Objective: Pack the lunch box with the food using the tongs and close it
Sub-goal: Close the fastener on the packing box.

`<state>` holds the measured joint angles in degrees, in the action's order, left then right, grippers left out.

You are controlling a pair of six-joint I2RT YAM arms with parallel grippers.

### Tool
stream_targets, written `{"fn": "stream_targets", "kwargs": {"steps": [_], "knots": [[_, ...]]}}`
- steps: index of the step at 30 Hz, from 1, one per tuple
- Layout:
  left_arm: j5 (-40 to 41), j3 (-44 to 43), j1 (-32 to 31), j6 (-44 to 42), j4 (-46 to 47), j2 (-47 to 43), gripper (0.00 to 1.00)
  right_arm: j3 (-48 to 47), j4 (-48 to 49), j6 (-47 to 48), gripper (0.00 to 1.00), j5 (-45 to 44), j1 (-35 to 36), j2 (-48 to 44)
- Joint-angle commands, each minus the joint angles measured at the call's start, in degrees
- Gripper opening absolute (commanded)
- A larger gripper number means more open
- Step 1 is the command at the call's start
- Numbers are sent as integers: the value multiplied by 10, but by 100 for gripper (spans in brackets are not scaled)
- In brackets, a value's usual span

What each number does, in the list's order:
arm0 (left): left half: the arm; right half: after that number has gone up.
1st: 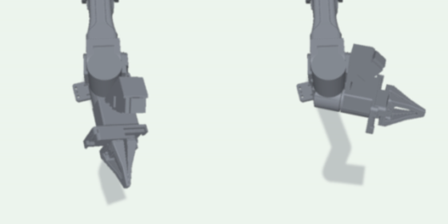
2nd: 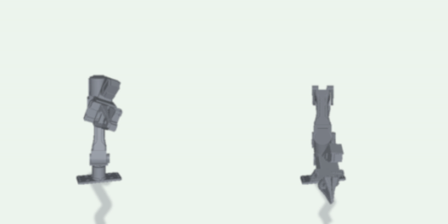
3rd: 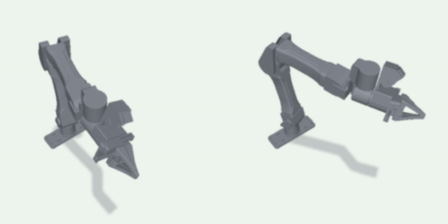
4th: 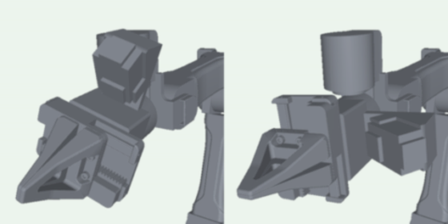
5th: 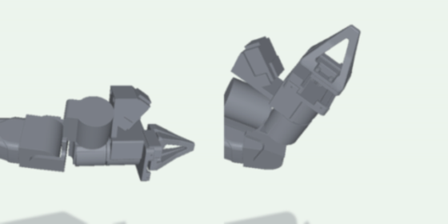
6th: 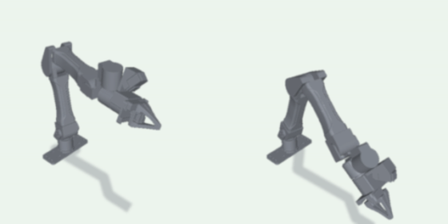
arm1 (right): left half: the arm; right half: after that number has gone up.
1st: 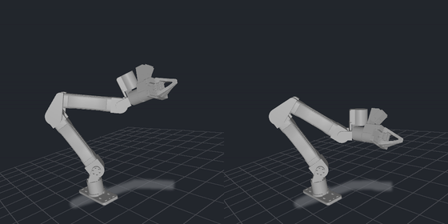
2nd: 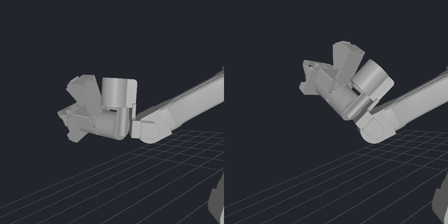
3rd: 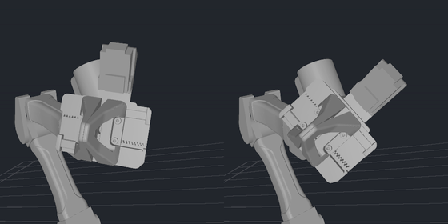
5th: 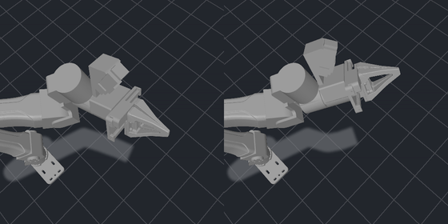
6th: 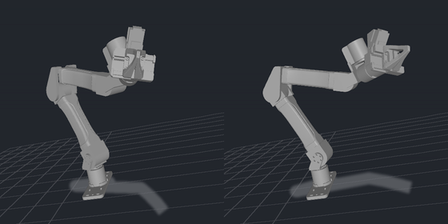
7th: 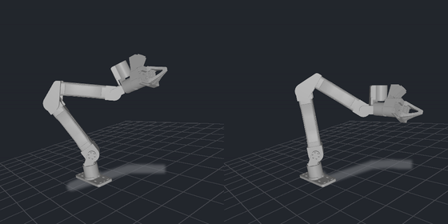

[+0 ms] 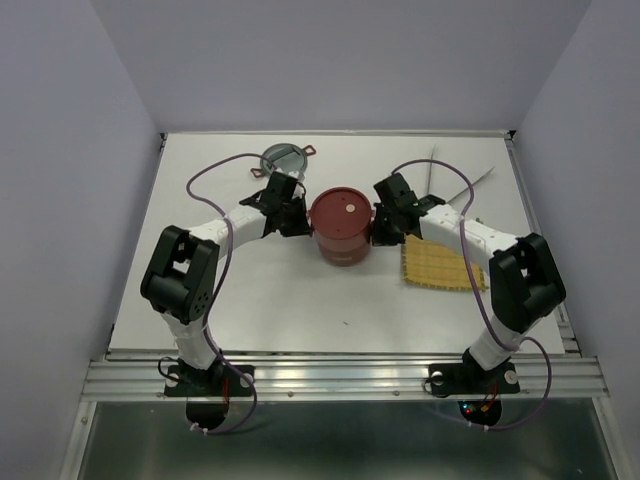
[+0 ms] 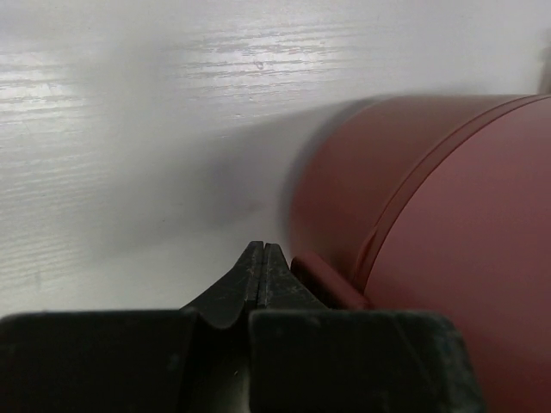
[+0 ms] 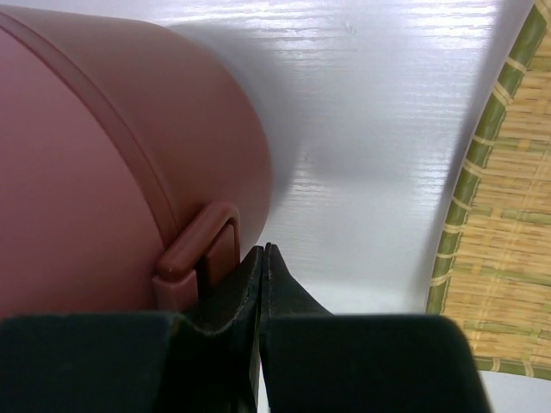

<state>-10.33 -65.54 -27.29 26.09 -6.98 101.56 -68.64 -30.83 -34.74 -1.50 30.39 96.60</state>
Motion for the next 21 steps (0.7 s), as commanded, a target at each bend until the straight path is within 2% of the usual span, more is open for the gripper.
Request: {"fn": "stream_targets", "kwargs": {"steps": [1, 15, 21], "knots": [[-42, 19, 15, 6, 30, -60, 0, 6, 48, -3, 1, -12, 13, -35], [-39, 41, 78, 7, 23, -115, 0, 30, 41, -1, 1, -26, -44, -60], [-78, 49, 107, 5, 31, -114, 0, 12, 38, 6, 1, -25, -49, -50]]}}
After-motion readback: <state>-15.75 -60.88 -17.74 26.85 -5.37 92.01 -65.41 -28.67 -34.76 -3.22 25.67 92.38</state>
